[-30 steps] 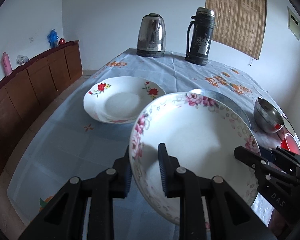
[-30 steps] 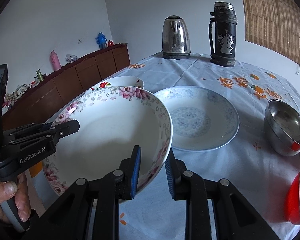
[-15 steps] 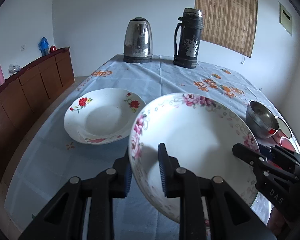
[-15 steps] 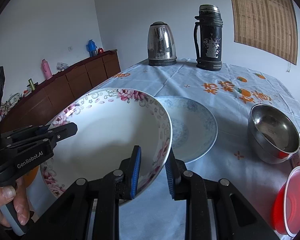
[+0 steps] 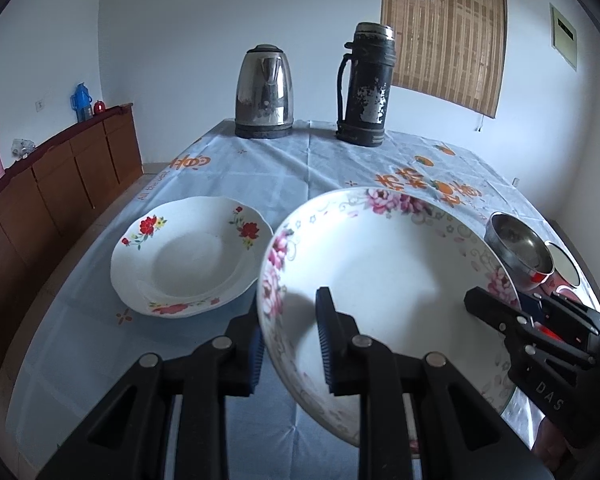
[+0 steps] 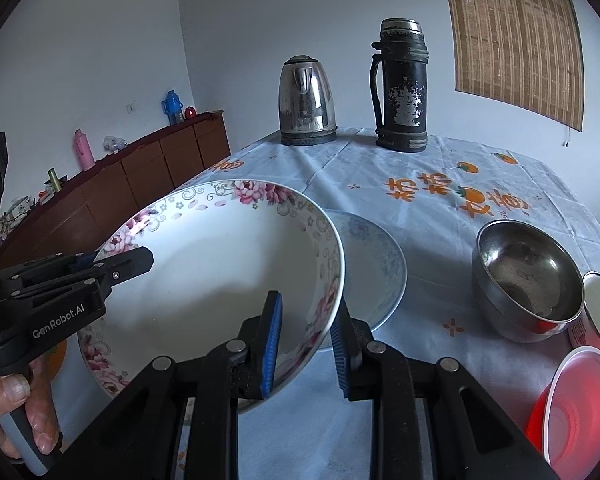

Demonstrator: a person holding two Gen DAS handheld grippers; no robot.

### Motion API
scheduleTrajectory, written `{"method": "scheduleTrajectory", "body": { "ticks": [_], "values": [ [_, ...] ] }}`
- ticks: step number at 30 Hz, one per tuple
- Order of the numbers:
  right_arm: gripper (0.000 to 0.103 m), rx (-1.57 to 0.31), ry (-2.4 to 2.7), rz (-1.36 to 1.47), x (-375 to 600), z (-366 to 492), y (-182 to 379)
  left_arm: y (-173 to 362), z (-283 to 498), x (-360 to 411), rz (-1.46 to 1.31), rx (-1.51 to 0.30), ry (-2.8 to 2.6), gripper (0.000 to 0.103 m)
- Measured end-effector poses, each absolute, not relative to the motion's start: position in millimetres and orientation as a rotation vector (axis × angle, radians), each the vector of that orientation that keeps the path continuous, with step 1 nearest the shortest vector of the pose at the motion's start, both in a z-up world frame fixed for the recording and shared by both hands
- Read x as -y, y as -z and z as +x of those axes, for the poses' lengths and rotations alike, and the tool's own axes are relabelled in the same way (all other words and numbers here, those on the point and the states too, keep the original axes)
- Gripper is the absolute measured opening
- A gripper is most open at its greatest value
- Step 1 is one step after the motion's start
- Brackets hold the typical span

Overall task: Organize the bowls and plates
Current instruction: 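Lift the pink-floral plate and carry it over the blue-patterned plate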

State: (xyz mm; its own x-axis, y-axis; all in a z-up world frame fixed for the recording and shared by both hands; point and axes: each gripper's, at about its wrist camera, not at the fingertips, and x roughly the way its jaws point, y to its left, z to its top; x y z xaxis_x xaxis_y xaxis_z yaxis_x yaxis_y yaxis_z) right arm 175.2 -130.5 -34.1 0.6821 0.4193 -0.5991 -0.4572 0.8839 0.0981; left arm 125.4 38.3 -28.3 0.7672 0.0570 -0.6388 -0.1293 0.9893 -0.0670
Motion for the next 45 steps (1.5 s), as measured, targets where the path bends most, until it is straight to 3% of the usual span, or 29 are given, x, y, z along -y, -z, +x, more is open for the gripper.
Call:
{"method": "scheduleTrajectory", "body": {
  "ticks": [24, 45],
  "values": [
    [0.026, -0.541, -0.444, -0.018, 137.7, 208.7, 26.9, 14.9, 163.0, -26.2, -0.102, -0.611, -0.107, 0.021],
    [0.026, -0.591, -0.356, -0.013, 152.0, 235.2, 45.4, 41.3, 202.7, -8.9, -0.110, -0.664, -0.065, 0.021]
  ]
}}
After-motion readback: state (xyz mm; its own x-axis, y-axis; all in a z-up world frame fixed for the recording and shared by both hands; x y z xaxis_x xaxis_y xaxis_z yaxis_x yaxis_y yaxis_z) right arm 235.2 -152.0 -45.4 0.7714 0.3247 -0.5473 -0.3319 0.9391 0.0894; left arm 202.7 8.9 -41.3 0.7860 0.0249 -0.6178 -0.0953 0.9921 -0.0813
